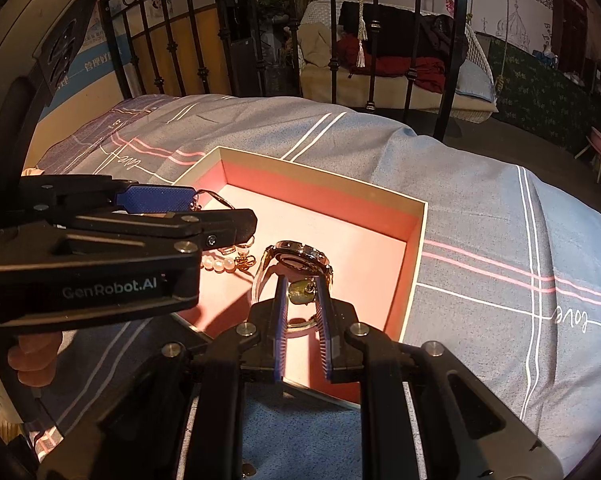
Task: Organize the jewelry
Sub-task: 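Carry the hoop and earrings into the box and open both grippers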
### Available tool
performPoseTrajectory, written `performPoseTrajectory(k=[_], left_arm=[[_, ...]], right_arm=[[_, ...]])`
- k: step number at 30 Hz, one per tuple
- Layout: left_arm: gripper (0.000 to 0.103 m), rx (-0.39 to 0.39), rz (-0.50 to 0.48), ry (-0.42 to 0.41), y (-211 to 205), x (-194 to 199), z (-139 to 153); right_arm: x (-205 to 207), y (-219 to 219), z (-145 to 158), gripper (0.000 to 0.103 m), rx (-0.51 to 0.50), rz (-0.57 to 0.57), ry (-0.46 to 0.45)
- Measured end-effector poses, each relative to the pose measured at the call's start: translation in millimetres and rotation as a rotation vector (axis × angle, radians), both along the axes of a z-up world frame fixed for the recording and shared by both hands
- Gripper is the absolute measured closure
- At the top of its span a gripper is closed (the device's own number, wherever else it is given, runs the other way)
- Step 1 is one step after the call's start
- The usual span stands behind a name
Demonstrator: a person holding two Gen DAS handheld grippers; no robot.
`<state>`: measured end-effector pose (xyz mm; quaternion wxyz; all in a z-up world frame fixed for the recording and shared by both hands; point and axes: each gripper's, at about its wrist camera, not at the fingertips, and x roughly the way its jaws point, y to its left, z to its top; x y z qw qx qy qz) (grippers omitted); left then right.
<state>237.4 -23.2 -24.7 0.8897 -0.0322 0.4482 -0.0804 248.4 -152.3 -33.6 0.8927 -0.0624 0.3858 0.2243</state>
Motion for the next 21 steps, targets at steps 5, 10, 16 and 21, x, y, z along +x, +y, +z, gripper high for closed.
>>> performPoseTrajectory(k=[5, 10, 16, 21], left_arm=[[0.049, 0.004, 0.001, 0.015, -0.1, 3.9, -7.0], [0.048, 0.007, 0.001, 0.027, -0.3, 7.8, -12.6], [0.048, 0.012, 0.004, 0.034, -0.2, 9.4, -16.3], [0.048, 0.018, 0.007, 0.041, -0.1, 11.7, -18.7]], right_arm=[[3.5, 1.3, -5.5, 0.089, -0.006, 0.002, 0.013], [6.3, 2.6, -10.6, 0.089, -0.01, 0.005, 0.025], [8.7, 4.2, -13.3, 0.089, -0.012, 0.006, 0.035], [9.6, 5.1, -14.7, 0.088, -0.015, 0.007, 0.04]])
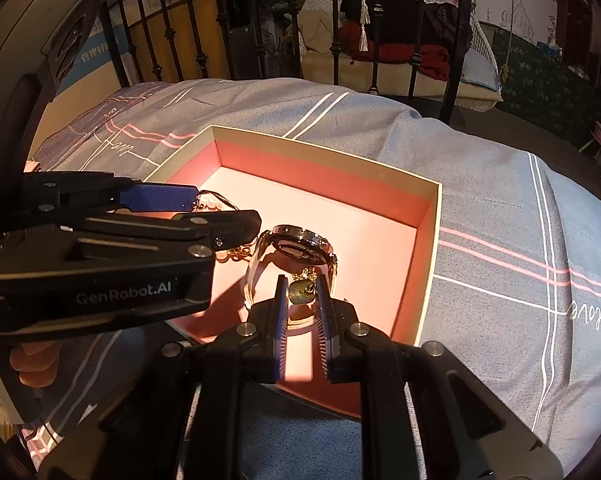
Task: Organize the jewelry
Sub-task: 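Carry the hoop and earrings into the box and open both grippers, then withdraw both grippers toward the chunky gold ring and gold cluster earring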
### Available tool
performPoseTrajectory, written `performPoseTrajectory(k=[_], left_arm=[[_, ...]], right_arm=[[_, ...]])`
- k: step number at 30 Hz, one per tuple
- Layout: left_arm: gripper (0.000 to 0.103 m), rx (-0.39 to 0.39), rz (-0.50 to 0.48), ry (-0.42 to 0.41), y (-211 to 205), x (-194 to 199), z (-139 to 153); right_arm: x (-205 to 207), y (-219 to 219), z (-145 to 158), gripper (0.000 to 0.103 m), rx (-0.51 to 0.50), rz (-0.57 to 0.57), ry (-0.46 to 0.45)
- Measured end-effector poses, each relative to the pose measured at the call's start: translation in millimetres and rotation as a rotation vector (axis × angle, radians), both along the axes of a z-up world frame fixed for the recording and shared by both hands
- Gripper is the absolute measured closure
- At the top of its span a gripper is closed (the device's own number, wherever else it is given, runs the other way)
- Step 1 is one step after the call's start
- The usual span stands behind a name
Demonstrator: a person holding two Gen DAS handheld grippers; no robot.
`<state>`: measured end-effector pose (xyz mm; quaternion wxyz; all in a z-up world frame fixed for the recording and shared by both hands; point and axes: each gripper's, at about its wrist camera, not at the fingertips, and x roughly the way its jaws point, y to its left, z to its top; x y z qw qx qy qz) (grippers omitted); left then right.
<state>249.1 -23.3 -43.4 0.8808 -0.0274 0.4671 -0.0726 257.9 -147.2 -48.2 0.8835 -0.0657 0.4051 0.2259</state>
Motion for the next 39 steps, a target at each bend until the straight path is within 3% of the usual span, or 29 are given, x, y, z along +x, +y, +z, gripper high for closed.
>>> performPoseTrajectory(k=[11, 13, 15, 22, 27, 39], left_arm=[[0.047, -0.005, 0.017, -0.006, 2.8, -2.7, 7.7], [0.043, -0.005, 0.017, -0.022, 3.5, -5.4, 12.6], [0.037, -0.008, 0.019, -0.034, 4.2, -8.1, 17.4], [0.037, -0.017, 0.018, -0.072, 6.8, -25.9, 35.7], [0.029, -0.03, -0.008, -0.099, 4.3, -62.1, 40.5], [0.028, -0.02, -0.02, 0.006, 5.0, -140.9, -14.6]], right_arm=[[-6.5, -1.2, 4.5, 0.086, -0.003, -0.001, -0.019], [-8.7, -3.0, 8.0, 0.059, -0.006, -0.014, -0.035], [-12.1, -4.1, 11.8, 0.05, -0.008, -0.022, -0.057], [-29.5, -6.6, 22.2, 0.05, -0.011, -0.023, -0.081], [-63.7, -14.5, 21.9, 0.048, 0.004, -0.018, -0.085], [-138.2, -17.1, -22.6, 0.048, -0.034, 0.032, 0.007]])
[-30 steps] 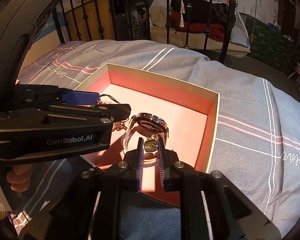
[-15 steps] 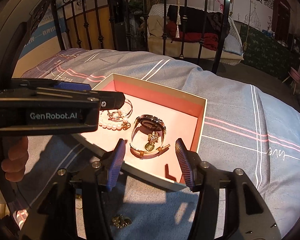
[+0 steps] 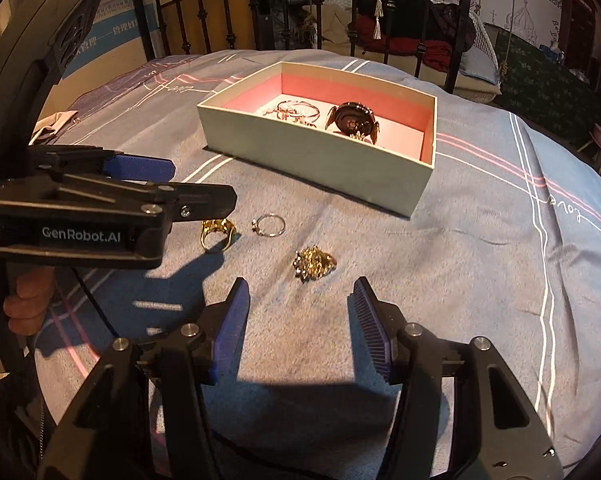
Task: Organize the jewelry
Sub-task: 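Withdraw both grippers toward the chunky gold ring and gold cluster earring, then close the left gripper on the chunky gold ring while the right gripper grasps the gold cluster earring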
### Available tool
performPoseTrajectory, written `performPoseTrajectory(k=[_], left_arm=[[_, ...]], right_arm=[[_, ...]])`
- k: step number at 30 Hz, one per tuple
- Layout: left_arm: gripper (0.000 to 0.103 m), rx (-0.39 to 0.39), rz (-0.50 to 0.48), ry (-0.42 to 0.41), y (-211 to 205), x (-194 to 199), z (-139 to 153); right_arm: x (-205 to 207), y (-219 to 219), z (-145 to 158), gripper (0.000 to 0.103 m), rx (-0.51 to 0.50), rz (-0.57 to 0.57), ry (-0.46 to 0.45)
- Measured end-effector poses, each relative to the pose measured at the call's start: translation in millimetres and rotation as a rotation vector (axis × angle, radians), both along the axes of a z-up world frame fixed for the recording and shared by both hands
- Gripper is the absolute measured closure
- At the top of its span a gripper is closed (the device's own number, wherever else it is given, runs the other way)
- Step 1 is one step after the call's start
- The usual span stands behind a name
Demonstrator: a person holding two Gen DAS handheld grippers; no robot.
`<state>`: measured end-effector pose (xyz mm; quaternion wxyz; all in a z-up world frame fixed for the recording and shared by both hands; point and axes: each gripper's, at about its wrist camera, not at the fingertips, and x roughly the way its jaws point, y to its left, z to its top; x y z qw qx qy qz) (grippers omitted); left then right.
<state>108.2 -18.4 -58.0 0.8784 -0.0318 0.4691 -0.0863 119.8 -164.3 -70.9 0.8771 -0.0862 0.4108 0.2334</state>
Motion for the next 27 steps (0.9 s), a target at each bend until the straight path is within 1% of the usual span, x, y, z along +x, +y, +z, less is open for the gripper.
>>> performPoseTrajectory(k=[3, 8, 14, 16, 18, 19, 21, 22, 25, 27], left_arm=[[0.028, 0.005, -0.006, 0.013, -3.7, -4.5, -6.5], [0.028, 0.022, -0.027, 0.01, -12.3, -4.3, -9.9], [0.034, 0.053, -0.038, 0.0, -16.7, -3.1, -12.6], [0.038, 0.061, -0.037, -0.003, -16.3, -2.7, -12.2], [0.048, 0.072, -0.033, -0.007, -15.8, -3.0, -12.4], [0.051, 0.074, -0.033, -0.01, -15.3, -3.1, -12.3], [0.06, 0.076, -0.036, -0.014, -14.8, -2.8, -11.9], [0.061, 0.074, -0.034, -0.014, -13.9, -2.7, -11.9], [0.068, 0.066, -0.027, -0.014, -10.5, -1.6, -11.3], [0.076, 0.06, -0.026, -0.015, -8.4, -1.2, -11.1]], right_arm=[[-3.9, -3.4, -2.7, 0.048, 0.009, -0.005, 0.007], [-4.9, -6.7, -3.0, 0.048, 0.021, -0.017, 0.003], [-6.1, -7.4, -5.3, 0.047, 0.024, -0.02, 0.004], [-4.8, -7.4, -5.6, 0.047, 0.024, -0.02, 0.006], [-4.2, -7.6, -6.0, 0.047, 0.027, -0.02, 0.01], [-3.9, -7.3, -5.8, 0.047, 0.028, -0.021, 0.012], [-3.1, -6.6, -5.8, 0.047, 0.027, -0.021, 0.014], [-2.7, -6.2, -5.7, 0.047, 0.026, -0.021, 0.014], [-1.3, -5.1, -5.3, 0.047, 0.025, -0.022, 0.017], [0.3, -5.1, -5.1, 0.046, 0.029, -0.022, 0.023]])
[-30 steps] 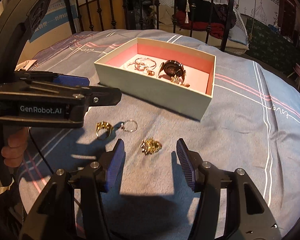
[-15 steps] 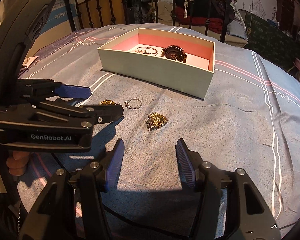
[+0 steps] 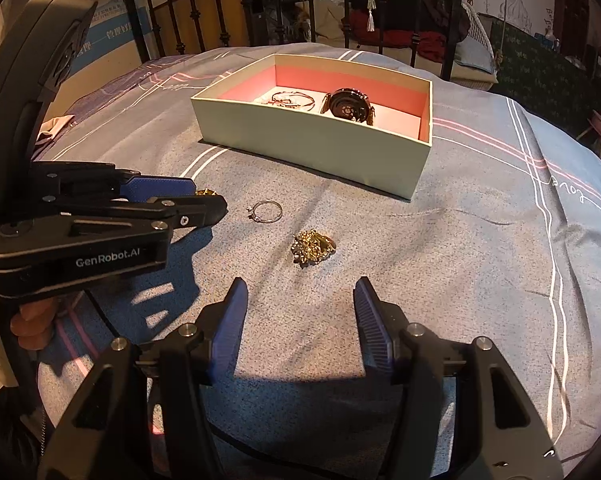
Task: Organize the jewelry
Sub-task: 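Close the left gripper on the chunky gold ring while the right gripper grasps the gold cluster earring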
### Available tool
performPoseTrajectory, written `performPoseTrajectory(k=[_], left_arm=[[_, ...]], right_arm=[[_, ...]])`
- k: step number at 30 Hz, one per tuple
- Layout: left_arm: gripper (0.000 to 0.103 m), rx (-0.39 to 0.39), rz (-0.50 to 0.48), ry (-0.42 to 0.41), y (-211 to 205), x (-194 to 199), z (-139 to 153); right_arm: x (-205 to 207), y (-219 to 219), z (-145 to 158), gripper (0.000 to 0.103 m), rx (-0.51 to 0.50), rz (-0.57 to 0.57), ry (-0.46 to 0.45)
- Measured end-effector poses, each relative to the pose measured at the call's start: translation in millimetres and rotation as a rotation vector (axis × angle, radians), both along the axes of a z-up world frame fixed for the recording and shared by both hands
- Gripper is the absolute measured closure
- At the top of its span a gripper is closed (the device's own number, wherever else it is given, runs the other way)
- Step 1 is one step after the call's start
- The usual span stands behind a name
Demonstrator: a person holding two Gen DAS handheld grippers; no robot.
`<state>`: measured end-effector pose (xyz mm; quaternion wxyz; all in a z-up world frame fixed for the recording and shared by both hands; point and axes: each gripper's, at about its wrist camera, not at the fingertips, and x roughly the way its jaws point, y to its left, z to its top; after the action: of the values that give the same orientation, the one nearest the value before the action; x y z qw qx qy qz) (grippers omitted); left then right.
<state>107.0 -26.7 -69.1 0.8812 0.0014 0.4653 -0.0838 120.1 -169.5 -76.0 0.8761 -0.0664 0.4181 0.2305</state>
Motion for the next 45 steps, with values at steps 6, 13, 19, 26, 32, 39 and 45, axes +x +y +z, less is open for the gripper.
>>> performPoseTrajectory(k=[6, 13, 19, 26, 32, 39, 45], left_arm=[[0.08, -0.017, 0.004, 0.005, 4.2, 1.3, 1.3], [0.08, -0.021, 0.006, 0.007, 4.6, 0.8, 1.3], [0.08, -0.023, 0.004, 0.007, 5.0, 1.0, 0.6], [0.08, -0.025, 0.002, 0.008, 5.4, 1.5, 0.5], [0.08, -0.024, 0.0, 0.008, 5.4, 1.3, 0.4], [0.08, -0.022, -0.001, 0.008, 4.8, 1.1, 0.2], [0.08, -0.023, -0.005, 0.008, 3.4, 0.1, 0.1]], right_arm=[[8.7, 0.5, 1.2, 0.046, 0.009, 0.001, 0.015], [21.5, 3.8, 1.7, 0.05, 0.021, 0.004, 0.036], [20.0, 2.7, 2.9, 0.064, 0.029, -0.003, 0.027], [19.0, 3.5, 3.5, 0.08, 0.026, -0.012, 0.017], [19.2, 2.6, 3.5, 0.079, 0.021, -0.022, 0.022], [18.5, 3.0, 3.5, 0.079, 0.019, -0.025, 0.019], [15.6, 3.9, 5.6, 0.083, 0.013, -0.018, -0.003]])
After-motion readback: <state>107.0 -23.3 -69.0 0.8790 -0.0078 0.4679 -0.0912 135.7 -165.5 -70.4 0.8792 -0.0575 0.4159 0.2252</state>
